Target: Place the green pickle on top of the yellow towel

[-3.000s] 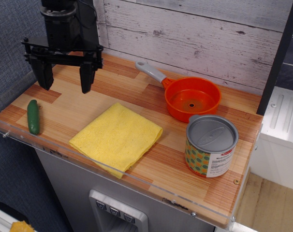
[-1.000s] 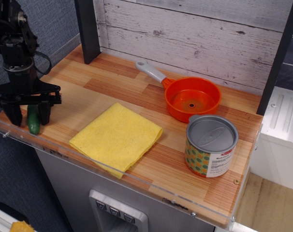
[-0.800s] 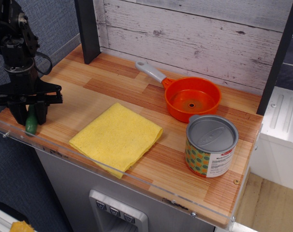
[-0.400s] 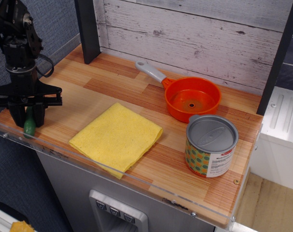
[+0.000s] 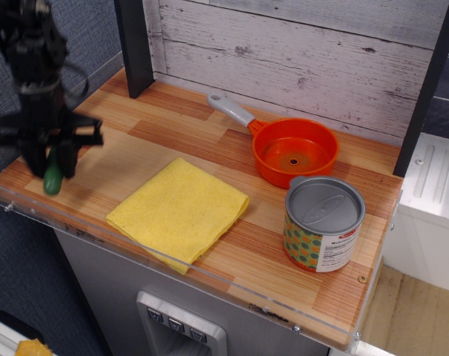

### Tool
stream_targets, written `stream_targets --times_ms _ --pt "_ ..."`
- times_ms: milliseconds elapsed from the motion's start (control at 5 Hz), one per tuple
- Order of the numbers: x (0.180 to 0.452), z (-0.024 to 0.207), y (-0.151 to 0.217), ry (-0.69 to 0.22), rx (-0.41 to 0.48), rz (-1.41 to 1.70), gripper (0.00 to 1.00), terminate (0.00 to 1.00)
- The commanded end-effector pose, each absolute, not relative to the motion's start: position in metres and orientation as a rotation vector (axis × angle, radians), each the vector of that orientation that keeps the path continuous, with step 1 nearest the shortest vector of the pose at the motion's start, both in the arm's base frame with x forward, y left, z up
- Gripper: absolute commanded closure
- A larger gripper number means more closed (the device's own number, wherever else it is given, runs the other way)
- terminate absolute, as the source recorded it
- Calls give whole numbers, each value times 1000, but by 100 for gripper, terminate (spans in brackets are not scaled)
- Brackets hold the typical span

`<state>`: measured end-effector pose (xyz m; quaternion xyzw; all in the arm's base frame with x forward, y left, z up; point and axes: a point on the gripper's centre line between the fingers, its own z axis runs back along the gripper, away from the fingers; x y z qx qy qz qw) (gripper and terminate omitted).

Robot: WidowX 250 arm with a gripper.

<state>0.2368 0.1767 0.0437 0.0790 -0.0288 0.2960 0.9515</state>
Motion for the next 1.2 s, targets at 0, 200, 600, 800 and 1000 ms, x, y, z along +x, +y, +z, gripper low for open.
stream_targets --times_ms 0,200,600,800,1000 --pt "248 70 134 -149 158 453 100 0" --pt "254 70 107 -165 139 372 100 0" --pt "262 61 70 -174 88 235 100 0" --pt "264 50 58 -151 79 194 100 0" --pt "261 43 53 -146 71 186 100 0"
